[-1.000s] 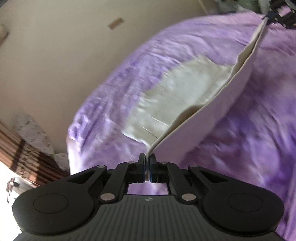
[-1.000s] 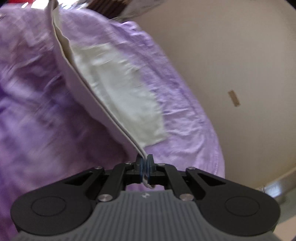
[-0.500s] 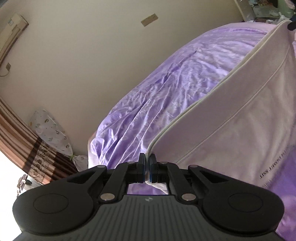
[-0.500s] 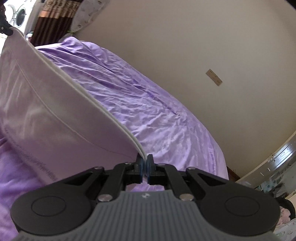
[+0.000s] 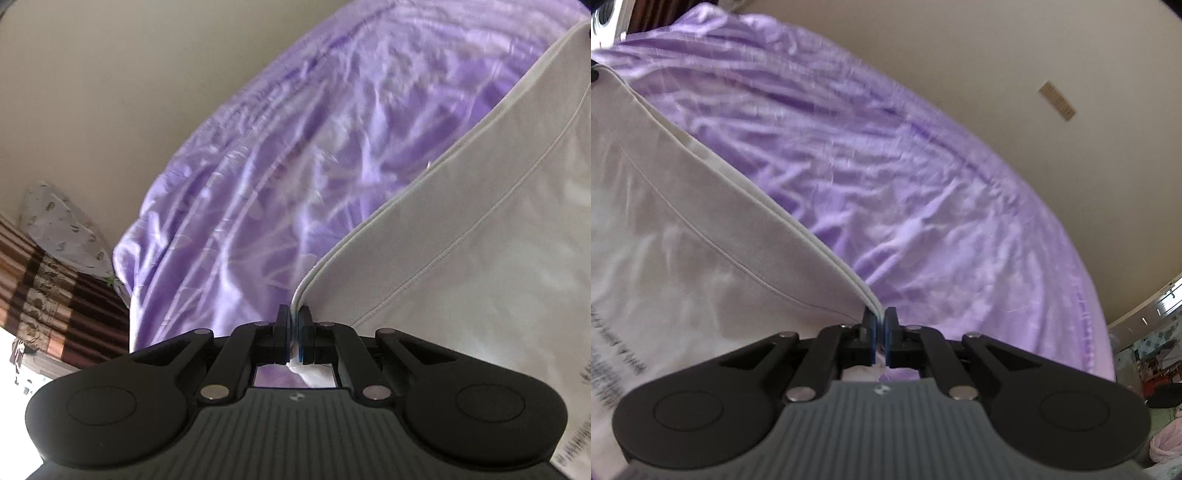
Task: Fold small clothes
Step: 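Lift the hem with both grippers and fold it over toward the collar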
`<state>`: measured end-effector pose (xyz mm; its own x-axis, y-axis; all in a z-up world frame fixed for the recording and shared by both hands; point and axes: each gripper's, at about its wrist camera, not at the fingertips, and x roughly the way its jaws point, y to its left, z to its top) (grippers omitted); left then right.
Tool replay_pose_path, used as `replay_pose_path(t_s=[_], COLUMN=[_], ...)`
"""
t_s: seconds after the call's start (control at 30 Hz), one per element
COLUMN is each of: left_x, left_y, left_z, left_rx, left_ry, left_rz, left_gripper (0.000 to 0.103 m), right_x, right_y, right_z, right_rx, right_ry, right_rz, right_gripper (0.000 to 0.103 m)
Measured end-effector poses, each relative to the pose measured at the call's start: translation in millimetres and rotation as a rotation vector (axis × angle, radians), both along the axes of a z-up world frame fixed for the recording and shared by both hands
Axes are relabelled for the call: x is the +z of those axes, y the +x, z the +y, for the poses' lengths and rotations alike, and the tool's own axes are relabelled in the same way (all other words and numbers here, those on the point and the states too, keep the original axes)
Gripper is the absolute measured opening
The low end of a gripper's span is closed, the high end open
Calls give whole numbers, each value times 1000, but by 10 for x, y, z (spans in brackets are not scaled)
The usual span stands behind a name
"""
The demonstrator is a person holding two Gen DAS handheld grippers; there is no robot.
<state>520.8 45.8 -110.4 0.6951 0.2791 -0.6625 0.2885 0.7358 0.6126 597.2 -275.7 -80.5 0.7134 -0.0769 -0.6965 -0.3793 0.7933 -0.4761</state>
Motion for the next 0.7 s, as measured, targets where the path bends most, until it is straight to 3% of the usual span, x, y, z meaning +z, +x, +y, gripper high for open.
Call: replay_pose_path(t_s=[0.2,0.4,0.5,0.7], left_x=[-310,-371,-208,127], left_y=[260,180,150,198], left_z=[109,183,199,130], left_rx=[4,2,-15,-35], left_ry=[-52,-106,-117,-120], left_rz=[22,-4,-37,-51], left_gripper=[3,3,3,3], right_x=[-502,-737,-701,-332], right_y=[393,525,450,133], right_z=[70,80,96,21], right_rx=[-23,-44,-46,-4], right_ry=[-15,-12,-22,-49], right_rz=[30,48,27,2], right_gripper=[0,0,0,0])
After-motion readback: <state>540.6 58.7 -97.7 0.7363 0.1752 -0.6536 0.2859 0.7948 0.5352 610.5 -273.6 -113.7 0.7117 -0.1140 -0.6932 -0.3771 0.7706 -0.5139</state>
